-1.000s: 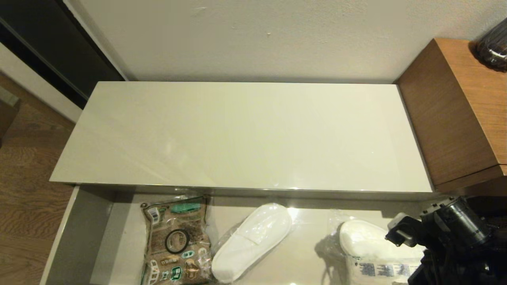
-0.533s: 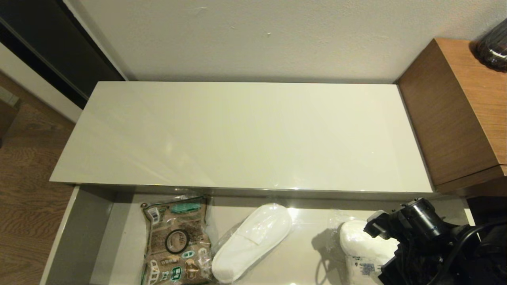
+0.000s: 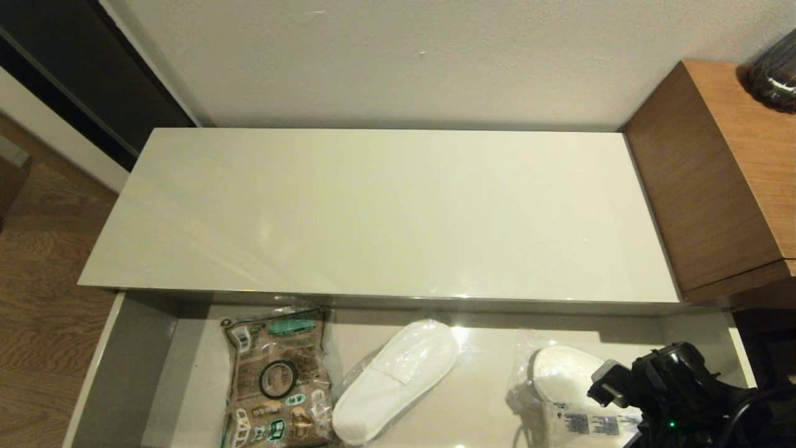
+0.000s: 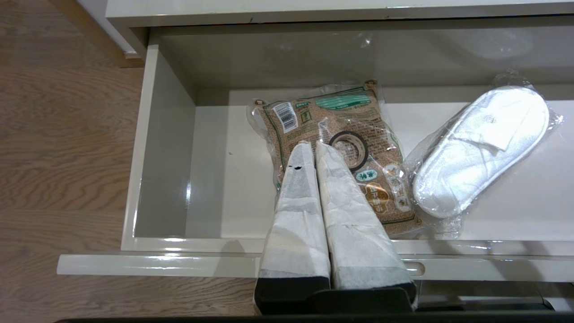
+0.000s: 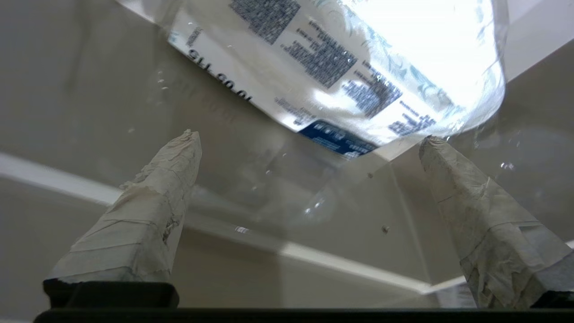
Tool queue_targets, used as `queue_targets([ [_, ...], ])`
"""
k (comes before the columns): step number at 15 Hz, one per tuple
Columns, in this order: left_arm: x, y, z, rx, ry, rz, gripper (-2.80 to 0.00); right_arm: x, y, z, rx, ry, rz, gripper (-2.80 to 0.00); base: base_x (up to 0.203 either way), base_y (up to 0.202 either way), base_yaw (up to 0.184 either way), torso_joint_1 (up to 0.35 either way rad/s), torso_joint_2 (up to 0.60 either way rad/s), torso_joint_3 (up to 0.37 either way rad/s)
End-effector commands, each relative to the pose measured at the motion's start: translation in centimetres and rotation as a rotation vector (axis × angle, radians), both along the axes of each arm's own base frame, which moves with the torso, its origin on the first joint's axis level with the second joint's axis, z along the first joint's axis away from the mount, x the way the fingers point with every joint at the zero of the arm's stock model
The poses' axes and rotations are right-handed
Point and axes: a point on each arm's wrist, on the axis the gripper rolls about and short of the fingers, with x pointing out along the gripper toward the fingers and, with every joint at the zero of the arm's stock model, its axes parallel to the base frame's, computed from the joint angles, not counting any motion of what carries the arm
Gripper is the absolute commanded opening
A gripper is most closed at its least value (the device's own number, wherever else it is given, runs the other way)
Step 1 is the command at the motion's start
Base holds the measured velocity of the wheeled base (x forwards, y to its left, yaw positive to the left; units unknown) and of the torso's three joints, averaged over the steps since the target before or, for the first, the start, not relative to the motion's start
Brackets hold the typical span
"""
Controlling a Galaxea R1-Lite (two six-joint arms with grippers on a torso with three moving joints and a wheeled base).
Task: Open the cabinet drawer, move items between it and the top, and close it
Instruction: Take out the tissue from the drawer
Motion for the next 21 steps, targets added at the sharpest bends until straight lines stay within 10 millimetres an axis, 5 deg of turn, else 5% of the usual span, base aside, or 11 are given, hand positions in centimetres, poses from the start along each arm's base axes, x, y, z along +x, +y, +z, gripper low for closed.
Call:
queue_targets([
  [1, 0.0, 0.0, 0.0, 0.001, 0.001, 0.0, -2.8, 0.7, -0.2, -1.9, -0.026, 0.045, -0.008, 0.0, 0.0, 0.0, 0.0, 0.0, 0.0, 0.0],
  [6, 0.0, 0.0, 0.0, 0.001, 0.002, 0.0, -2.8, 4.5, -0.3, -7.3, -0.057, -0.068, -0.001, 0.0, 0.0, 0.0, 0.0, 0.0, 0.0, 0.0],
  [17, 0.0, 0.0, 0.0, 0.001, 0.0, 0.0, -2.8, 5.9, -0.6, -7.5, -0.104, -0.217, -0.015, 0.0, 0.0, 0.0, 0.0, 0.0, 0.0, 0.0],
  [21, 0.0, 0.0, 0.0, 0.001, 0.002, 0.0, -2.8, 7.9, -0.3, -8.4, -0.114, -0.273, -0.037, 0.0, 0.0, 0.0, 0.0, 0.0, 0.0, 0.0],
])
